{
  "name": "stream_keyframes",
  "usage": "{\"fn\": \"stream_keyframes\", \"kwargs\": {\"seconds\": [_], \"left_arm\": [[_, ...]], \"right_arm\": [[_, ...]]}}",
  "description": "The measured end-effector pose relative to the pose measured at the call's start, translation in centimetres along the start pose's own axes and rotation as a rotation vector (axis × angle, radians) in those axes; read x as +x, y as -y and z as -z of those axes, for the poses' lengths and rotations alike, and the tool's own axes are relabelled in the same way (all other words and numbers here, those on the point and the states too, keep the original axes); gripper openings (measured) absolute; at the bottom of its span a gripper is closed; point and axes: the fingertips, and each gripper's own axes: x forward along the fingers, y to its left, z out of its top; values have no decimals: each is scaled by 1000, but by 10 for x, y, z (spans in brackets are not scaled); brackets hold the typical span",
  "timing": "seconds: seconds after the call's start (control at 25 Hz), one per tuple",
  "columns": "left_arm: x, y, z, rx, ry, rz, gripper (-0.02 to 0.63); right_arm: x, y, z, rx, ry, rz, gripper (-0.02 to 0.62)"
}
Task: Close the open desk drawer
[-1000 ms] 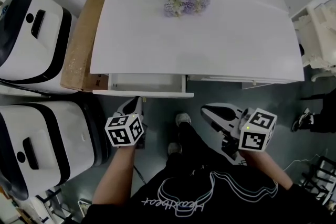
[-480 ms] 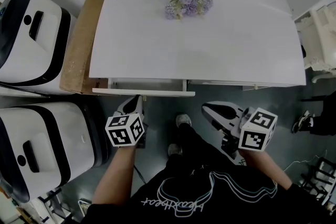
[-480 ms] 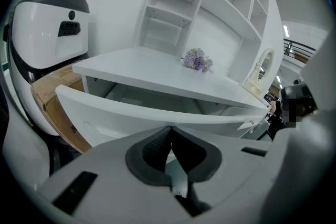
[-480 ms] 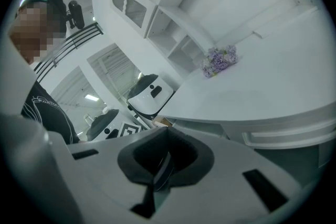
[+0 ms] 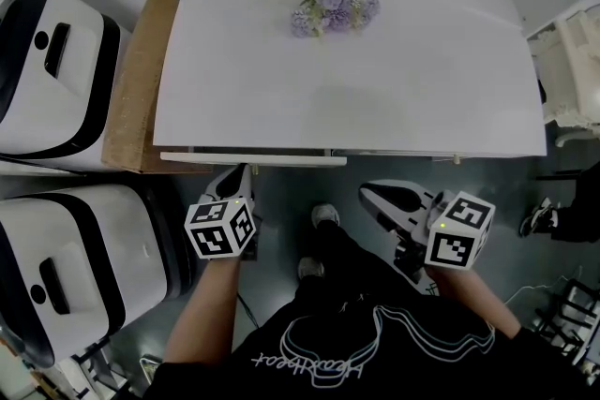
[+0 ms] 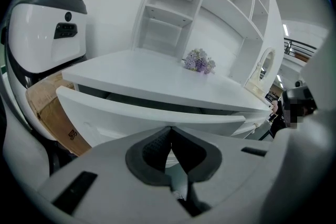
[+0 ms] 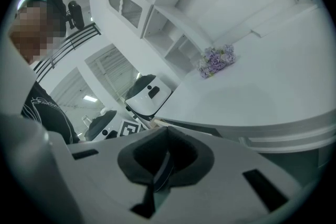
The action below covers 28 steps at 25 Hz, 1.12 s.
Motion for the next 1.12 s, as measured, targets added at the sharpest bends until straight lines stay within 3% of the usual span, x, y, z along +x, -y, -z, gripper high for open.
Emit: {"fn": "stream_keyframes", "kwargs": {"seconds": [0.76, 1.12], "left_arm": [[15, -4, -15, 10, 5, -9, 5], [-7, 16, -25, -61, 25, 51, 5]], "right_arm": [[-5, 11, -2, 13, 18, 22, 6], [-10, -8, -1, -18, 44, 3, 6]]}}
